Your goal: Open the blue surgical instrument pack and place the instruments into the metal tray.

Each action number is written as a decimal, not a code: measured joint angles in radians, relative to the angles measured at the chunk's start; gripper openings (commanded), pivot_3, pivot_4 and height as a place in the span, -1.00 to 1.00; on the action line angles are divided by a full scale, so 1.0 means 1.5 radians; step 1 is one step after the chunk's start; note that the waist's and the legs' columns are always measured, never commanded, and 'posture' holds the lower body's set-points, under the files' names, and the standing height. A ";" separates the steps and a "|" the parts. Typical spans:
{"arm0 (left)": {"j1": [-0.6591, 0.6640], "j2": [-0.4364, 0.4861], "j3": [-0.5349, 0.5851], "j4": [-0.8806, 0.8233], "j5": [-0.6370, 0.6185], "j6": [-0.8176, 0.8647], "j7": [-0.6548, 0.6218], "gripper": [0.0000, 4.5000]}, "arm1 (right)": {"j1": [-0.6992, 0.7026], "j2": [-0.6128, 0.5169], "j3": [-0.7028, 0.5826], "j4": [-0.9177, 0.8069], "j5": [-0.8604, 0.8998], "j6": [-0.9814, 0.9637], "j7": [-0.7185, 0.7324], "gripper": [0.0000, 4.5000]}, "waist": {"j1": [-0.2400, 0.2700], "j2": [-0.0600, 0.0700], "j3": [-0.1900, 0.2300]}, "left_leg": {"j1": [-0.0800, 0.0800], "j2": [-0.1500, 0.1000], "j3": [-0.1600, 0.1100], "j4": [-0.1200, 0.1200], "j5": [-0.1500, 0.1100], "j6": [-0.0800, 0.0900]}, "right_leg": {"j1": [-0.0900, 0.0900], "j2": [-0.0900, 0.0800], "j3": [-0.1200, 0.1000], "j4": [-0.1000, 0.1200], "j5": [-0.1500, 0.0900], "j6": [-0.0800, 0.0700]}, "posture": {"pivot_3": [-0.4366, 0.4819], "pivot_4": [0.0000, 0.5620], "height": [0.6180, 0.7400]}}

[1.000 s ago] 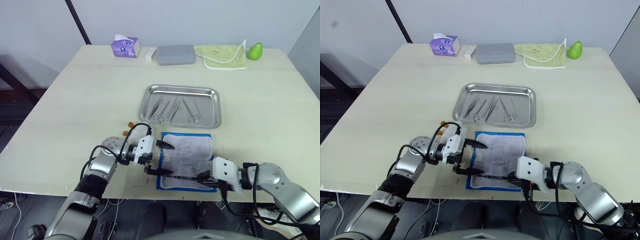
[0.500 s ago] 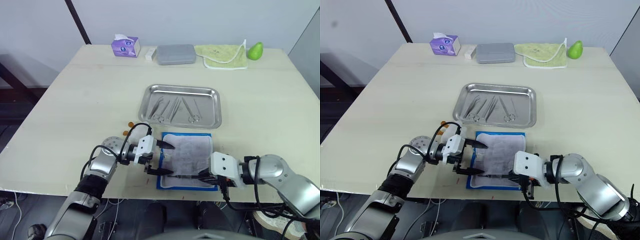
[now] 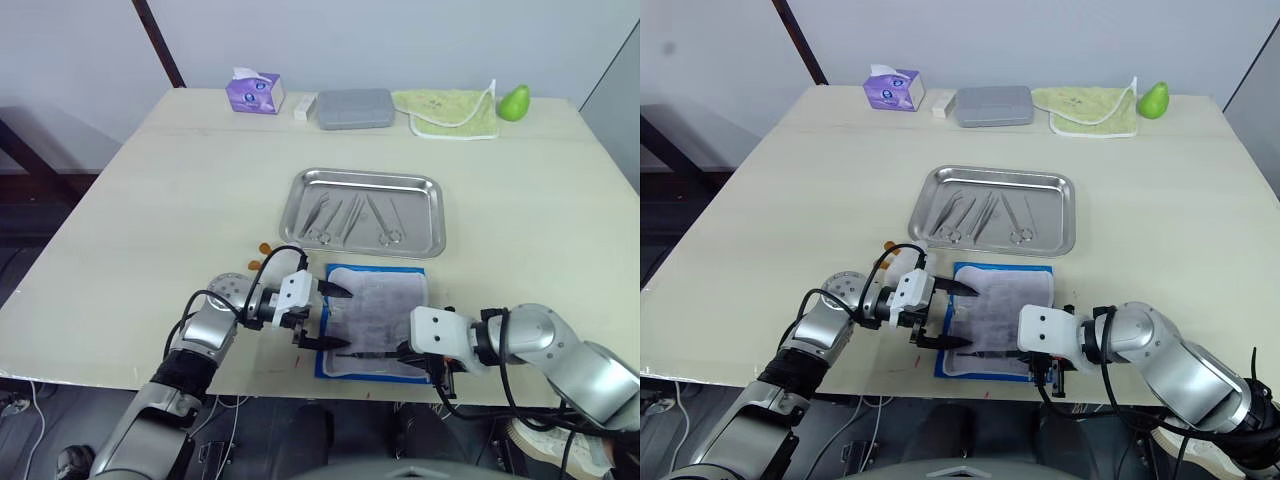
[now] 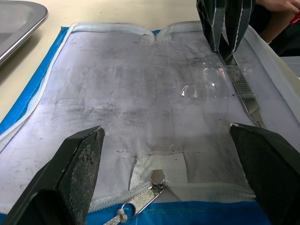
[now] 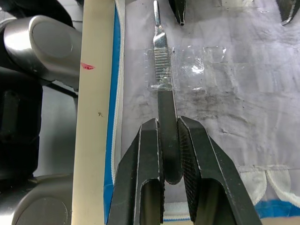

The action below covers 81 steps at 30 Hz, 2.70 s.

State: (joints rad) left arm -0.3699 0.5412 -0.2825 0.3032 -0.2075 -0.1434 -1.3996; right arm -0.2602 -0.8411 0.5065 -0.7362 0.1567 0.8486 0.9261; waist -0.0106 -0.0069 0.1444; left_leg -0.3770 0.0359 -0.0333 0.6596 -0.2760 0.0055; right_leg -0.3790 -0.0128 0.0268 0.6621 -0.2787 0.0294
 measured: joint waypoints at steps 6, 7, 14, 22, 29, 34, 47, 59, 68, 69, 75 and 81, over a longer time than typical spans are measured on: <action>0.000 0.000 -0.001 -0.002 0.000 0.001 0.000 1.00 | -0.004 -0.020 0.003 -0.006 0.000 0.008 0.001 -0.99 | 0.000 0.000 0.000 | 0.000 0.000 0.000 0.000 0.000 0.000 | 0.000 -0.001 0.000 0.000 0.000 0.000 | -0.05 -0.47 1.00; 0.000 0.000 -0.001 -0.002 0.000 0.001 0.000 1.00 | -0.004 -0.021 0.003 -0.006 0.000 0.009 0.002 -0.99 | 0.000 0.000 0.000 | 0.000 0.000 0.000 0.000 0.000 0.000 | 0.000 -0.001 0.000 0.000 0.000 0.000 | -0.05 -0.47 1.00; 0.008 0.001 -0.001 -0.004 0.000 0.000 0.002 1.00 | -0.007 -0.041 0.003 -0.010 0.000 0.009 0.005 -0.99 | -0.001 0.000 0.000 | 0.000 0.000 0.000 0.000 0.000 0.000 | 0.000 -0.001 0.000 0.000 0.000 0.000 | -0.05 -0.47 1.00; 0.006 0.001 -0.001 -0.004 0.000 0.000 0.002 1.00 | -0.008 -0.065 0.003 -0.020 -0.001 0.008 0.006 -0.99 | -0.001 0.000 0.000 | 0.000 0.000 0.000 0.000 0.000 0.000 | 0.000 -0.001 0.000 0.000 0.000 0.000 | -0.05 -0.47 1.00; 0.006 0.002 -0.001 -0.003 0.000 -0.001 0.002 1.00 | -0.020 -0.067 0.003 -0.020 -0.003 0.009 0.007 -0.99 | -0.001 0.000 0.000 | 0.000 0.000 0.000 0.000 0.000 0.000 | 0.000 -0.001 0.000 0.000 0.000 0.000 | -0.05 -0.47 1.00; 0.001 0.000 -0.001 0.003 0.000 -0.006 0.001 1.00 | -0.020 -0.075 0.003 -0.021 -0.002 0.009 0.014 -0.99 | -0.001 0.000 0.000 | 0.000 0.000 0.000 0.000 0.000 0.000 | 0.000 -0.001 0.000 0.000 0.000 0.000 | -0.05 -0.47 1.00; -0.009 -0.007 -0.003 0.016 0.002 -0.011 -0.001 1.00 | 0.065 -0.213 -0.145 -0.017 0.028 -0.044 0.070 -0.99 | 0.001 0.001 0.000 | -0.001 0.000 0.000 0.000 0.000 0.000 | 0.000 -0.002 -0.001 0.000 -0.001 0.002 | -0.05 -0.47 1.00; -0.020 -0.016 -0.002 0.041 0.005 -0.027 -0.009 1.00 | 0.177 -0.182 -0.525 0.019 0.220 -0.023 0.133 -0.99 | 0.002 0.003 -0.001 | 0.000 0.000 0.002 0.001 0.000 0.000 | 0.001 -0.001 -0.001 0.000 -0.001 0.003 | -0.05 -0.47 1.00; -0.005 -0.019 0.000 0.026 0.006 -0.023 0.005 1.00 | -0.077 -0.001 -0.496 0.017 0.330 0.263 -0.121 -0.99 | 0.000 0.004 -0.001 | -0.001 0.000 0.001 0.001 0.000 0.000 | 0.001 -0.002 0.000 0.000 0.000 0.000 | -0.05 -0.47 1.00; 0.006 -0.020 -0.001 0.009 0.007 -0.013 0.017 1.00 | -0.133 0.081 -0.484 0.044 0.337 0.330 -0.192 -0.99 | 0.002 0.005 -0.001 | -0.002 -0.001 0.001 0.001 0.000 0.000 | 0.000 -0.002 0.000 0.000 0.000 0.000 | -0.05 -0.47 1.00; 0.047 -0.019 -0.003 -0.065 0.014 0.024 0.058 1.00 | -0.229 0.296 -0.437 0.140 0.239 0.420 -0.412 -0.99 | 0.001 0.006 -0.001 | -0.002 -0.003 0.000 0.000 0.000 0.000 | -0.001 -0.003 0.001 0.000 0.000 0.001 | -0.05 -0.47 1.00; 0.083 -0.020 -0.014 -0.146 0.022 0.072 0.094 1.00 | -0.265 0.455 -0.410 0.274 0.118 0.349 -0.579 -0.99 | 0.000 0.006 -0.001 | -0.003 -0.005 -0.001 -0.002 0.000 0.000 | -0.003 -0.004 0.001 0.000 0.000 0.001 | -0.05 -0.47 1.00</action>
State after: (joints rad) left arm -0.2461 0.5112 -0.3033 0.0837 -0.1746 -0.0357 -1.2580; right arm -0.6578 -0.1584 -0.1081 -0.3248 0.3335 1.3720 0.0570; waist -0.0105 0.0022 0.1424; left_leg -0.3820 0.0277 -0.0347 0.6570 -0.2761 0.0055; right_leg -0.3830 -0.0195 0.0286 0.6623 -0.2793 0.0316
